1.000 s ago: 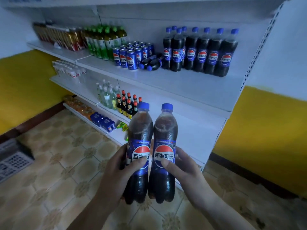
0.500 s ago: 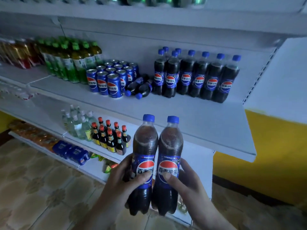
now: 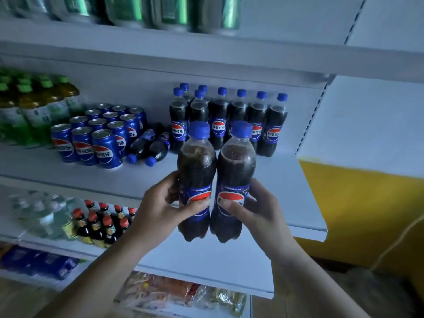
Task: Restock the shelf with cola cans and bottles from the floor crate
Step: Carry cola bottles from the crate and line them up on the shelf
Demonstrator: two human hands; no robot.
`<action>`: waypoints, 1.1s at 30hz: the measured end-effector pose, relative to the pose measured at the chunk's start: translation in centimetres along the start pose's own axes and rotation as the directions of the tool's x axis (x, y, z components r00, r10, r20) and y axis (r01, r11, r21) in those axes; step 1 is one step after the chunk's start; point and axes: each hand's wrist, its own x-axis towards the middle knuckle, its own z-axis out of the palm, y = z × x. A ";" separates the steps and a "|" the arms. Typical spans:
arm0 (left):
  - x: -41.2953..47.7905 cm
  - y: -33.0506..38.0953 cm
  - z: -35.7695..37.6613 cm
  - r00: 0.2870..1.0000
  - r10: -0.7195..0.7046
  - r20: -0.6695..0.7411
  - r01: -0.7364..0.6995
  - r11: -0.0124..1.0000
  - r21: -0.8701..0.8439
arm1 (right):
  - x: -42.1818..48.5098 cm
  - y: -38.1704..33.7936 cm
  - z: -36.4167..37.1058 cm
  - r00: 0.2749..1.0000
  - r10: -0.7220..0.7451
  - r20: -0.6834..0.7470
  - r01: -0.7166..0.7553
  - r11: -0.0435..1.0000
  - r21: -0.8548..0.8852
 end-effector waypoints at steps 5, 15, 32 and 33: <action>6.0 -0.6 0.4 0.999 0.028 0.041 -0.033 0.994 0.105 | 4.3 1.5 -2.1 0.998 -0.046 -0.042 0.045 0.999 -0.019; 12.5 -5.5 -0.1 0.988 -0.056 0.146 0.033 0.987 0.154 | 9.6 5.1 -3.3 0.997 0.030 -0.075 -0.044 0.981 -0.190; 11.5 -9.5 -1.0 0.961 0.052 0.271 -0.154 0.916 0.370 | 5.7 9.7 -0.4 0.924 -0.183 -0.336 -0.149 0.637 -0.756; 10.8 -9.8 -0.9 0.970 0.082 0.229 -0.178 0.880 0.441 | 5.4 9.9 0.1 0.912 -0.196 -0.361 -0.176 0.608 -0.775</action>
